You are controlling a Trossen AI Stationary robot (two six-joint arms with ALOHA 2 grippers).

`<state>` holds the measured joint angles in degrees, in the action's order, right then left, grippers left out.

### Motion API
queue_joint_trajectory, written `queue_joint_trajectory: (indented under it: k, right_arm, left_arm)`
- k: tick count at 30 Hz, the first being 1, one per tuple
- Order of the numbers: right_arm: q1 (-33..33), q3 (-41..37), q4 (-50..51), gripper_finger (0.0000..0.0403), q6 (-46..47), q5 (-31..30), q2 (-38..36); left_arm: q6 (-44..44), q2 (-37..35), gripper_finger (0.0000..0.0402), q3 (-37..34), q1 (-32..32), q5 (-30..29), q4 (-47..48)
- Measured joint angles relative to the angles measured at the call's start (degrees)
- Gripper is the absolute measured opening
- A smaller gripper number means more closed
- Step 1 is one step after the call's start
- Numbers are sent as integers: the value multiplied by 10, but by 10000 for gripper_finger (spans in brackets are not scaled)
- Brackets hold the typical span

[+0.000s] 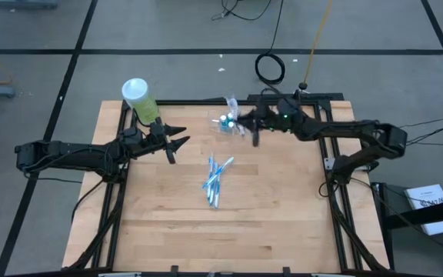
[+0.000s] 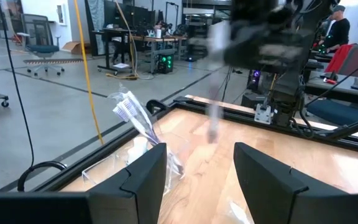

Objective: Pick & Place toothbrushing station
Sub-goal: Put the purple toothbrush into the transparent organizer

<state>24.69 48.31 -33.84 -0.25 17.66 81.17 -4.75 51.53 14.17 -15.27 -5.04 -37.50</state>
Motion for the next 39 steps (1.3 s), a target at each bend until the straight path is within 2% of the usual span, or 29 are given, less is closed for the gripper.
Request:
queue_joint_trajectory:
  k: [3,6,13,16,22,26,28,31,33,39]
  right_arm:
    - [-1,0,3,1,13,155,-30]
    - [-8,0,2,1,27,281,-50]
    - [-39,0,-6,3,103,490,-63]
    - [-63,0,-17,5,119,545,-63]
    - [-104,0,-35,2,112,541,-64]
    - [-127,0,-34,2,86,501,-64]
    - [-141,-9,-60,2,69,459,-64]
    - [-165,-44,-136,2,73,395,-60]
    - [-176,-71,-206,1,95,376,-57]
    - [-194,-152,-480,1,206,297,-58]
  left_arm:
    - [0,0,196,0,0,0,0]
    - [0,0,196,0,0,0,0]
    - [0,0,196,0,0,0,0]
    - [0,0,196,0,0,0,0]
    - [0,0,196,0,0,0,0]
    - [0,0,196,0,0,0,0]
    - [0,0,196,0,0,0,0]
    - [0,0,196,0,0,0,0]
    - [0,0,196,0,0,0,0]
    - [0,0,196,0,0,0,0]
